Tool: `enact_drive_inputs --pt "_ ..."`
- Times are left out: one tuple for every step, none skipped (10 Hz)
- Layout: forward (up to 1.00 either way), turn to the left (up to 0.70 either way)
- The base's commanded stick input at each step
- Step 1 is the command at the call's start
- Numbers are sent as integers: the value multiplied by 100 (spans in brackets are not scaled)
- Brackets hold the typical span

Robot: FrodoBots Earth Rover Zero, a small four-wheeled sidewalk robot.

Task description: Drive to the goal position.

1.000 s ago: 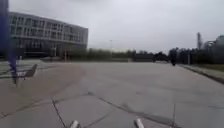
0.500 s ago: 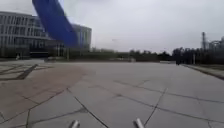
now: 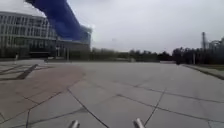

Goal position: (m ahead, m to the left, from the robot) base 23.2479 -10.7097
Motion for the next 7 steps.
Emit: enact_drive_inputs --pt "100 0" --pt "100 0" --pt "100 0" --pt "100 0" --pt "100 0" --pt "100 0" --pt "100 0"
